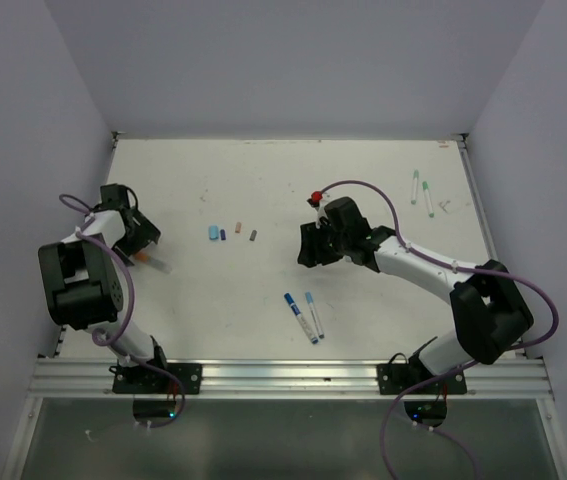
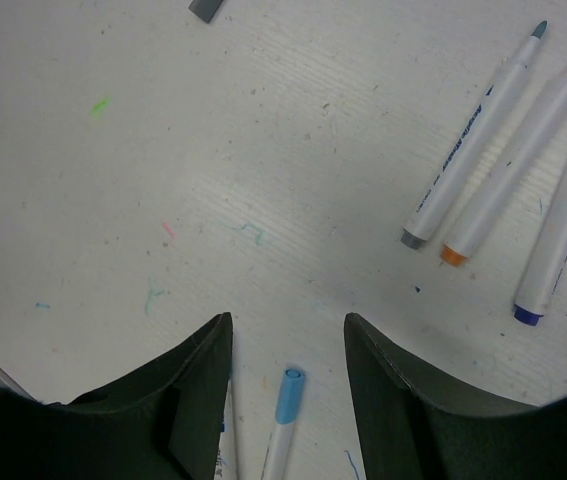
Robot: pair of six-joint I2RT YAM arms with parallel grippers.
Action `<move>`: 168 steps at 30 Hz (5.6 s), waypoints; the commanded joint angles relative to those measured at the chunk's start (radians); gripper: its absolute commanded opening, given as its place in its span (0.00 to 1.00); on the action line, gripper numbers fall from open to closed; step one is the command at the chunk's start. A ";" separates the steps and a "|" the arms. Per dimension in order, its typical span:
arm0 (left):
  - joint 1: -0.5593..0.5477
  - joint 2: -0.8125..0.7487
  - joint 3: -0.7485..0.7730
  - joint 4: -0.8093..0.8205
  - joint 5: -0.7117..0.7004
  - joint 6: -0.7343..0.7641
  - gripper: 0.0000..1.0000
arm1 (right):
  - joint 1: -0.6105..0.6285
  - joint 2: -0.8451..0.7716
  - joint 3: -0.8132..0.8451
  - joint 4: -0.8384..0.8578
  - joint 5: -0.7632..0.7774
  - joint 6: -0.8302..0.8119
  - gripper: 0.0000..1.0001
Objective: Open the pen caps
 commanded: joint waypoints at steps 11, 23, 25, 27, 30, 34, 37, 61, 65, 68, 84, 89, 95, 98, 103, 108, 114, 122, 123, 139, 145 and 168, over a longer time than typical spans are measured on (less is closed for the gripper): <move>0.025 0.027 0.024 0.016 -0.037 0.021 0.66 | -0.001 -0.002 -0.001 0.029 0.023 -0.011 0.52; 0.025 -0.026 -0.016 0.074 0.079 0.059 0.07 | 0.000 -0.040 0.023 -0.038 0.086 -0.040 0.52; 0.026 -0.093 -0.027 0.080 0.119 0.075 0.01 | 0.000 -0.046 0.035 -0.053 0.075 -0.038 0.52; 0.023 -0.150 -0.044 0.100 0.201 0.085 0.00 | 0.000 -0.057 0.042 -0.058 0.032 -0.031 0.53; 0.003 -0.262 -0.070 0.155 0.333 0.104 0.00 | 0.000 -0.051 0.061 -0.049 -0.053 -0.026 0.53; -0.118 -0.386 -0.091 0.248 0.421 0.151 0.00 | 0.000 -0.016 0.113 -0.046 -0.132 -0.015 0.53; -0.247 -0.434 -0.120 0.312 0.493 0.127 0.00 | 0.002 -0.016 0.098 0.067 -0.252 0.047 0.54; -0.477 -0.560 -0.254 0.453 0.539 -0.112 0.00 | 0.264 0.286 0.273 0.439 -0.072 0.250 0.52; -0.477 -0.559 -0.258 0.453 0.553 -0.134 0.00 | 0.268 0.314 0.295 0.430 -0.057 0.230 0.25; -0.477 -0.537 -0.246 0.430 0.535 -0.169 0.00 | 0.301 0.317 0.331 0.296 0.063 0.149 0.00; -0.477 -0.399 -0.133 0.370 0.509 -0.186 0.00 | 0.549 0.272 0.407 -0.011 0.708 -0.180 0.00; -0.477 -0.426 -0.171 0.447 0.550 -0.195 0.00 | 0.330 0.176 0.212 0.332 -0.019 0.110 0.00; -0.477 -0.453 -0.238 0.545 0.582 -0.186 0.00 | 0.200 0.231 0.103 0.918 -0.558 0.584 0.00; -0.477 -0.471 -0.263 0.564 0.562 -0.171 0.00 | 0.183 0.294 0.065 1.248 -0.644 0.842 0.00; -0.477 -0.473 -0.263 0.574 0.594 -0.145 0.00 | 0.150 0.359 0.038 1.449 -0.676 1.016 0.00; -0.475 -0.460 -0.235 0.532 0.627 -0.108 0.09 | 0.150 0.287 0.037 1.112 -0.663 0.766 0.00; -0.475 -0.433 -0.212 0.438 0.534 -0.066 0.24 | 0.152 0.170 0.075 0.628 -0.531 0.467 0.00; -0.474 -0.427 -0.249 0.438 0.477 -0.054 0.35 | 0.127 0.027 0.083 0.071 -0.125 0.197 0.00; -0.474 -0.433 -0.252 0.435 0.460 -0.045 0.36 | 0.121 0.003 0.071 0.013 -0.056 0.189 0.00; -0.558 -0.358 -0.275 0.590 0.596 0.023 0.61 | -0.314 -0.059 0.022 -0.253 0.219 0.036 0.00; -0.715 -0.272 -0.200 0.620 0.552 0.036 0.68 | -0.365 0.052 0.057 -0.253 0.232 0.002 0.00; -0.972 0.139 0.165 0.412 0.415 -0.095 0.67 | -0.371 0.187 0.109 -0.179 0.198 -0.023 0.48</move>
